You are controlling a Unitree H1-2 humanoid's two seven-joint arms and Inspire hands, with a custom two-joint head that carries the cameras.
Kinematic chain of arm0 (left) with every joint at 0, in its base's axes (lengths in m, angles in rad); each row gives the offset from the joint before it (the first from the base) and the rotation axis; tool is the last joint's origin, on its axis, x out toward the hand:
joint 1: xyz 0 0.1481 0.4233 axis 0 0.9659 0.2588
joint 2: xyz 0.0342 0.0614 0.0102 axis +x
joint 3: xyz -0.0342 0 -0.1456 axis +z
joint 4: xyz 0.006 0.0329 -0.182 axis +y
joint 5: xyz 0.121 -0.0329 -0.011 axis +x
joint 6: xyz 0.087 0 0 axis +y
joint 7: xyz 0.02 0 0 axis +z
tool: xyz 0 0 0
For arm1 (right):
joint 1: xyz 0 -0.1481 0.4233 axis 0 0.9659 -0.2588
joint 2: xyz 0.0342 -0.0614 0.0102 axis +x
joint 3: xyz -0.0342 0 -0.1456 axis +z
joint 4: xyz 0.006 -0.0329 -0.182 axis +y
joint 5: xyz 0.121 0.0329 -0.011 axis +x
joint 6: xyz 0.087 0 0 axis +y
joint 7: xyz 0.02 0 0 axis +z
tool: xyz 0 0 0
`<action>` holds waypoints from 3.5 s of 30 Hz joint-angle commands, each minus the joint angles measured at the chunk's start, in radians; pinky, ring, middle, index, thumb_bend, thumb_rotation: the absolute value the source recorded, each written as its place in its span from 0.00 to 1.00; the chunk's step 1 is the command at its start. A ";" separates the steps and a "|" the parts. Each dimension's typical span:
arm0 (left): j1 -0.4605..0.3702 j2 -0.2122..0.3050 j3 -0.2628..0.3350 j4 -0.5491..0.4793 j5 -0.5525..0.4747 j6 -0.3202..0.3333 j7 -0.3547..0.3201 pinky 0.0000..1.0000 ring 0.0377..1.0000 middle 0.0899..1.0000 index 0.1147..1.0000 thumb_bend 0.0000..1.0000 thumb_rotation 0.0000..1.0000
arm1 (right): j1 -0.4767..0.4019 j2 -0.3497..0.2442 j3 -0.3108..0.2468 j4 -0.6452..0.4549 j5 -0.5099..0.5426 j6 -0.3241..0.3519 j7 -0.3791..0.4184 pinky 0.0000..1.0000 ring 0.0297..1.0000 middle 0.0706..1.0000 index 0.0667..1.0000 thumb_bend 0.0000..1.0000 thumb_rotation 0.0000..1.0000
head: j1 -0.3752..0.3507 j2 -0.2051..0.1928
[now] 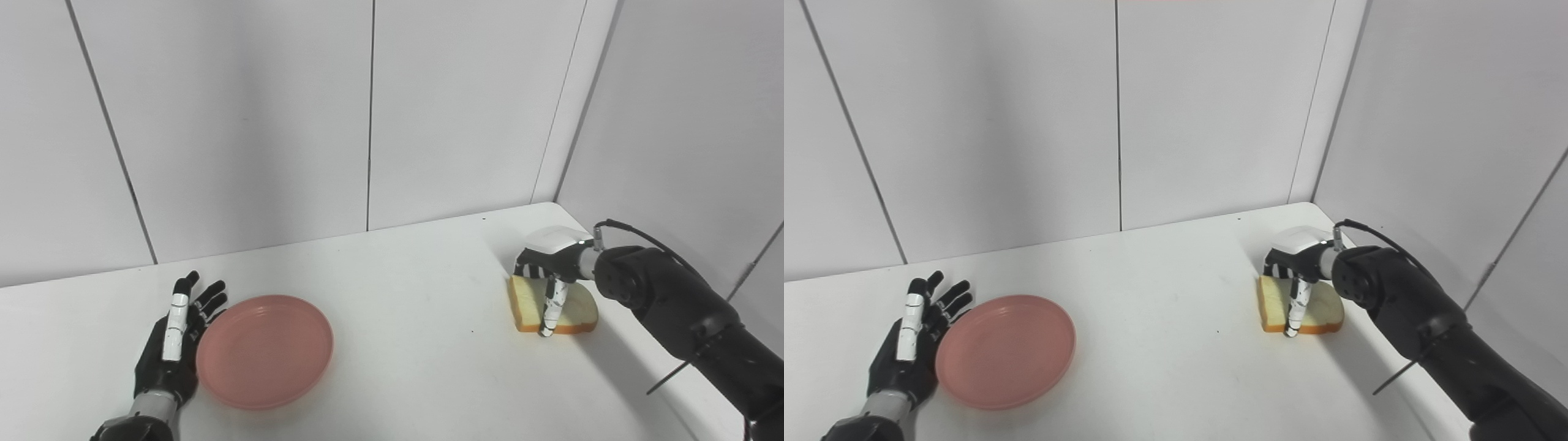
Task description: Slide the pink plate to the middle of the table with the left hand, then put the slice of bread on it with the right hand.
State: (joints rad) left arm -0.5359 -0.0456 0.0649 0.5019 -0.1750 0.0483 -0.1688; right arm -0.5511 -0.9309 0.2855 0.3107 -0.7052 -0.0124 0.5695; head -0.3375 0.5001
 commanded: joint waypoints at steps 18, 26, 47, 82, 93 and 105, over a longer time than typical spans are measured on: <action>-0.001 -0.032 -0.031 -0.010 0.014 0.008 0.029 0.84 0.88 0.84 0.96 0.86 0.89 | -0.255 0.044 -0.021 -0.278 0.008 0.019 0.168 0.33 0.38 0.45 0.62 0.84 0.20 | 0.057 0.009; 0.003 -0.054 -0.031 -0.007 0.008 0.007 0.044 0.85 0.88 0.84 0.97 0.86 0.88 | -0.336 0.139 0.028 -0.267 -0.001 0.005 0.189 0.32 0.37 0.44 0.59 0.84 0.21 | 0.133 0.009; -0.029 -0.155 -0.066 0.086 0.051 -0.076 0.117 0.83 0.87 0.80 0.96 0.83 0.84 | -0.418 0.321 0.096 -0.151 0.013 -0.105 0.131 0.36 0.41 0.48 0.61 0.82 0.19 | 0.438 -0.014; 0.020 -0.143 -0.051 0.011 0.058 -0.043 0.121 0.79 0.84 0.77 0.94 0.82 0.96 | -0.361 0.558 0.250 -0.041 -0.078 -0.068 0.122 0.45 0.50 0.55 0.62 0.83 0.16 | 0.375 0.017; 0.034 -0.142 -0.049 -0.020 0.059 -0.017 0.125 0.80 0.86 0.79 0.93 0.83 0.98 | -0.344 0.545 0.252 -0.058 -0.096 -0.076 0.117 0.51 0.56 0.61 0.65 0.94 0.30 | 0.363 0.025; 0.044 -0.136 -0.039 -0.026 0.047 -0.011 0.117 0.81 0.86 0.80 0.92 0.83 0.96 | -0.381 0.526 0.251 -0.140 -0.111 0.057 0.317 1.00 0.98 0.92 0.84 1.00 0.37 | 0.353 0.027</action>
State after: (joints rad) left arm -0.5022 -0.1880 0.0200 0.4772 -0.1158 0.0141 -0.0515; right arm -0.8717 -0.3869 0.5480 0.2124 -0.8059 0.0146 0.8812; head 0.0153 0.5262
